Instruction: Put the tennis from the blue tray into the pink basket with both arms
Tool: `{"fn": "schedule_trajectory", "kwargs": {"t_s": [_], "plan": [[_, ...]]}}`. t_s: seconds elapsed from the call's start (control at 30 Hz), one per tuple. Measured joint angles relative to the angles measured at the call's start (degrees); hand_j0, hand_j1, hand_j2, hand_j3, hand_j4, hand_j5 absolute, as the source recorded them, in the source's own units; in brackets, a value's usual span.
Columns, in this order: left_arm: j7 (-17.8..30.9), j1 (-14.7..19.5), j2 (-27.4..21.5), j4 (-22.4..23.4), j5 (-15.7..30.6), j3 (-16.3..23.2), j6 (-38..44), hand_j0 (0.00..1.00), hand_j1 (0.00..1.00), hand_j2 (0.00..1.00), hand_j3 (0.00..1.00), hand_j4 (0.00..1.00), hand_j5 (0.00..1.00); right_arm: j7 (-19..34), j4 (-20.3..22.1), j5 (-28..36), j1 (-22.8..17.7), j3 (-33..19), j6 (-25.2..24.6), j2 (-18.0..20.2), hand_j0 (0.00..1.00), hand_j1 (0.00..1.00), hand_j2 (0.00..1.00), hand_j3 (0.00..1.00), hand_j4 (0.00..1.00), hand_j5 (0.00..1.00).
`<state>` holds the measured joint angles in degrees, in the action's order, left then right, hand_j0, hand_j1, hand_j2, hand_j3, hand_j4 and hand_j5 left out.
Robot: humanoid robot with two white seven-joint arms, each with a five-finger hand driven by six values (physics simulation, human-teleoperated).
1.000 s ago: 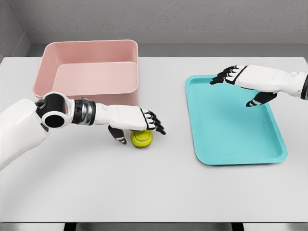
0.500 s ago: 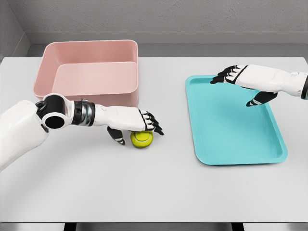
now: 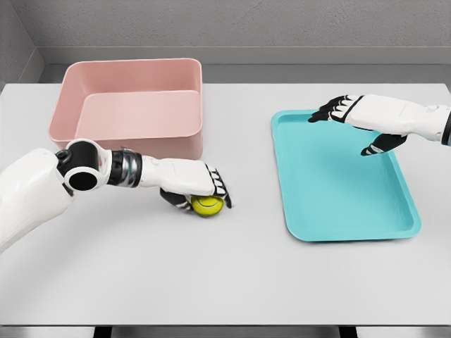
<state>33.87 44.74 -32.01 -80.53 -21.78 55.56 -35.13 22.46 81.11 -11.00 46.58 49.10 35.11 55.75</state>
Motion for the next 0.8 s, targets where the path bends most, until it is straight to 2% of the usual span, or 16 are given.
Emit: {"fn": "schedule_trajectory", "kwargs": {"t_s": [0.37,0.57,0.8], "plan": [[-0.02,-0.09,-0.14,0.05,0.03,0.02,-0.02,0.43,0.43,0.43,0.43,0.43,0.43,-0.01,0.0,-0.01,0.0,0.0,0.0,-0.02,1.0,1.0,1.0,1.0,1.0,1.0],[0.09,0.53,-0.27,-1.94,0.69,-0.46,-0.03,0.44,0.44,0.44,0.44,0.44,0.44,-0.02,0.02,-0.01,0.0,0.0,0.0,-0.03,1.0,1.0,1.0,1.0,1.0,1.0],[0.3,4.48,-2.06,-5.13,3.99,-0.85,-0.01,0.44,0.44,0.44,0.44,0.44,0.44,-0.02,0.05,-0.02,0.0,0.0,0.0,0.0,1.0,1.0,1.0,1.0,1.0,1.0]]}}
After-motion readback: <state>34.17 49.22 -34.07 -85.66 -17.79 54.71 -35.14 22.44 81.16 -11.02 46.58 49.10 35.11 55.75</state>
